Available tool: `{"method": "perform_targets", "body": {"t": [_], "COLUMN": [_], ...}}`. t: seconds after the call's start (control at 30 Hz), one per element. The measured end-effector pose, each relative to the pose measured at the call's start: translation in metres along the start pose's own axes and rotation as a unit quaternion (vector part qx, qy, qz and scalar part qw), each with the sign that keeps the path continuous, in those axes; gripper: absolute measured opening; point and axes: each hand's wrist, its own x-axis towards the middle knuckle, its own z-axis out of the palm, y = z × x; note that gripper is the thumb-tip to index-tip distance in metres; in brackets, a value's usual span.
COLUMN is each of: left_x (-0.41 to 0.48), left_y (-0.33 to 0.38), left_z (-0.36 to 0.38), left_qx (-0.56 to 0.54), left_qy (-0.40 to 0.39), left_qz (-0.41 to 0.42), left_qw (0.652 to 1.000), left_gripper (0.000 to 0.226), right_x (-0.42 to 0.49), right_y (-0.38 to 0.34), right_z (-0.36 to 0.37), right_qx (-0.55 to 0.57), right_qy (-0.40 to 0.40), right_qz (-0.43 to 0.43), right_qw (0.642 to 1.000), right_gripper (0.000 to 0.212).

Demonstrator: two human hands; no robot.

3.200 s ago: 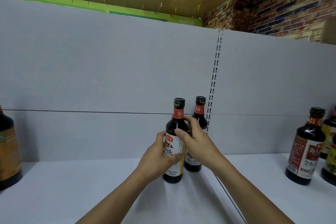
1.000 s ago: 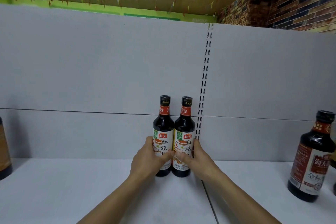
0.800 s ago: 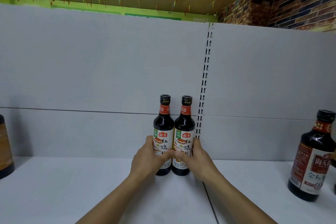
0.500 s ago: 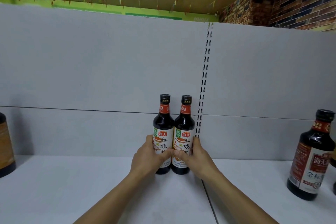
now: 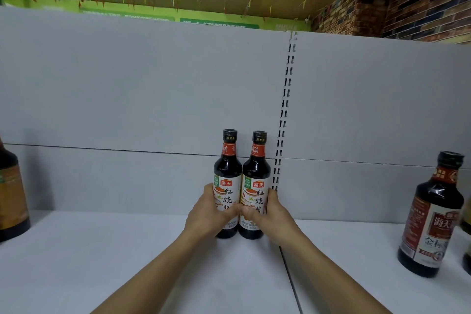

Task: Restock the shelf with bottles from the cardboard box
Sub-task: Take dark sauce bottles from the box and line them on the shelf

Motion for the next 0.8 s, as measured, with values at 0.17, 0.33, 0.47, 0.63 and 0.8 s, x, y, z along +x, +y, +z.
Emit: {"method": "perform_targets", "body": {"t": [0.17,0.33,0.47,0.63,0.8], "left_x": [-0.010,-0.026,-0.042,-0.070,-0.114], "left_y": [0.005,0.018,0.027,0.033,0.022], "left_z": [-0.005,-0.018,-0.035,-0.067,-0.117], "left_qx": [-0.040,-0.012,-0.005,0.005,0.010], "left_qy": [0.008,0.049,0.080,0.113,0.178], "left_qz": [0.006,0.013,0.045,0.078,0.077], "left_qw": [0.999,0.999,0.996,0.991,0.981], "left_gripper": [0.083,0.103,0.098,0.093,0.073], "right_x": [-0.005,-0.023,-0.038,-0.056,-0.084], "right_y": [0.001,-0.033,-0.059,-0.098,-0.133], "right_z": [0.002,-0.002,0.005,0.031,0.085], "right_qx": [-0.023,-0.114,-0.160,-0.143,-0.062], "right_qy": [0.060,0.169,0.236,0.206,0.076], "right_qz": [-0.021,-0.109,-0.206,-0.263,-0.284], "right_qw": [0.998,0.973,0.936,0.932,0.954], "right_gripper": [0.099,0.083,0.069,0.061,0.053]}}
